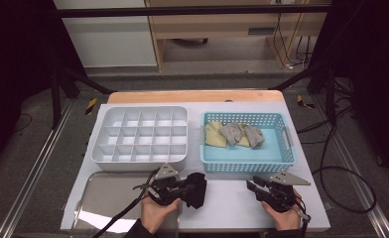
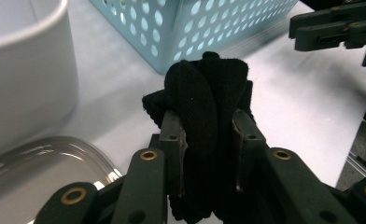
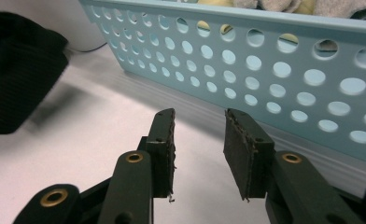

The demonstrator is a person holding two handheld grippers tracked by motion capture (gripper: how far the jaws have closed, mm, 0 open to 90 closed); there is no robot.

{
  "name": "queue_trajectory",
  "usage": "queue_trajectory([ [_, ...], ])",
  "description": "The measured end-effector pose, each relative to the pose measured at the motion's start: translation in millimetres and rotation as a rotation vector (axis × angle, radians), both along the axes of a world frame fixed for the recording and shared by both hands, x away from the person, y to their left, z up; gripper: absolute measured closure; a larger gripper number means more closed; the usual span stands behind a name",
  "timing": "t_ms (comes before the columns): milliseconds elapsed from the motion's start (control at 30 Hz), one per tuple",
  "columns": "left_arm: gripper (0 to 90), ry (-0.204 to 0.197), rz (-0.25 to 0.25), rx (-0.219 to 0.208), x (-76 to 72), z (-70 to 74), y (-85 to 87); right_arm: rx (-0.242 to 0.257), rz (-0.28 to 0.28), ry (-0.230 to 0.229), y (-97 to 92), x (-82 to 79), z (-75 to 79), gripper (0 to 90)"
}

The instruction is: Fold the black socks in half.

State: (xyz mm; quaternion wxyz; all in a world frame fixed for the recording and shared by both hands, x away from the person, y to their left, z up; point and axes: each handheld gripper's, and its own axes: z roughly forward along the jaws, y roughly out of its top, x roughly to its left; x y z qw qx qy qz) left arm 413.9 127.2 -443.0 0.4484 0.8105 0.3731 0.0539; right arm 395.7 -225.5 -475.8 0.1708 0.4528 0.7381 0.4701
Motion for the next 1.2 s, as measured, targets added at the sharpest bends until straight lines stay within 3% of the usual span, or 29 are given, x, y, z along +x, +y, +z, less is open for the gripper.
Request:
queue_trajectory([
  [567, 69.7, -0.105, 0.063, 0.063, -1.0, 57.2, 42.5, -0.015, -0.021, -0.014, -2.2, -1.4, 2.9, 55.3],
  [967, 69.7, -0.133, 0.084, 0.09, 1.0, 81.8, 66.0, -0.017, -0.032, -0.011, -2.8, -1.7, 3.3, 51.0],
  [1200, 69.6, -0.156, 0.099, 0.129, 4.0, 99.4, 78.7, -0.018, -0.031, -0.014, -4.0, -1.6, 3.0, 50.7],
])
